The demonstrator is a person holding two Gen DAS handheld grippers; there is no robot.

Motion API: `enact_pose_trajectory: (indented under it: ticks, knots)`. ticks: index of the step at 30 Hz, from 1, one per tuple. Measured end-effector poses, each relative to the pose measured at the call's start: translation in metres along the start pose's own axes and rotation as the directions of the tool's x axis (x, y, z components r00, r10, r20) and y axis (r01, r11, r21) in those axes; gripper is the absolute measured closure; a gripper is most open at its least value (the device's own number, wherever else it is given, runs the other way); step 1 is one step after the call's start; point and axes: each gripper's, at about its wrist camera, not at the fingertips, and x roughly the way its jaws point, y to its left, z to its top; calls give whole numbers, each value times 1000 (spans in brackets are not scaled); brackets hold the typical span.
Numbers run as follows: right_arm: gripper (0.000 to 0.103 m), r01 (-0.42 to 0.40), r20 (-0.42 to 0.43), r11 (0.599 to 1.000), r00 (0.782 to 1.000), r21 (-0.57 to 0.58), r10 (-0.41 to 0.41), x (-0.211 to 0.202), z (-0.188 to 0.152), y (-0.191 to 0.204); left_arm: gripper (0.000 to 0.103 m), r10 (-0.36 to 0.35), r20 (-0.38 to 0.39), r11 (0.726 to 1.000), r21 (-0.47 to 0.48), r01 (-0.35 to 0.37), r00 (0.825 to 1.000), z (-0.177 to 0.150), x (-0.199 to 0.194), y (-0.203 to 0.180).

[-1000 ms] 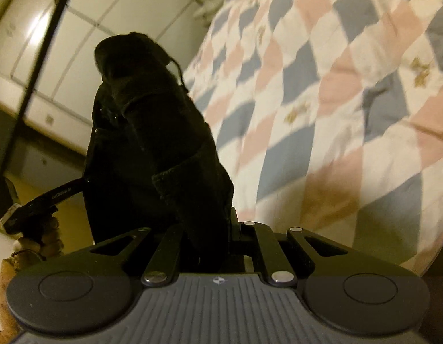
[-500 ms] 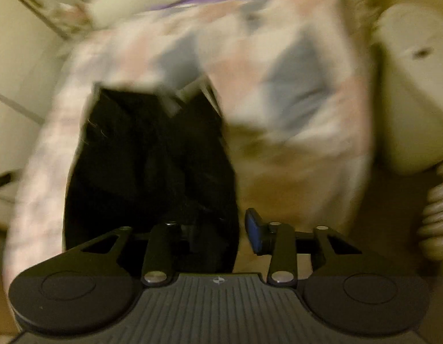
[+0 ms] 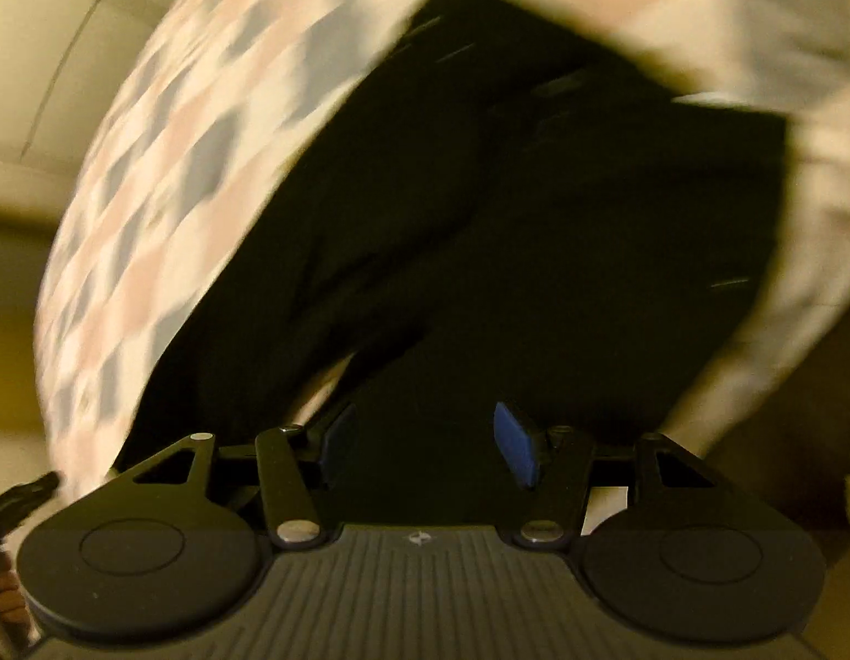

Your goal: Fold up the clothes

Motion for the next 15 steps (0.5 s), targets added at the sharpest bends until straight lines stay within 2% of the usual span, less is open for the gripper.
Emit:
enact_pose_trajectory:
  ticks: [4,10,12,15]
  knots:
    - [44,-88,-92,978,993,-188,72,25,-25,70,68,-5,-31,996,-93,2,1000,-43,-10,50]
    - [43,-116,-131,942,988,-314,79,51,-76,142,67,-108,-38,992,-62,106,993,-94,-8,67]
    - [43,-125,-142,929,987,-349,79,60,-93,164,68,-168,-68,983,-89,161,983,-106,4,75]
    - [43,-93,-120,926,991,-365,52,64,-115,176,68,-214,-110,972,-124,200,971,-117,20,84]
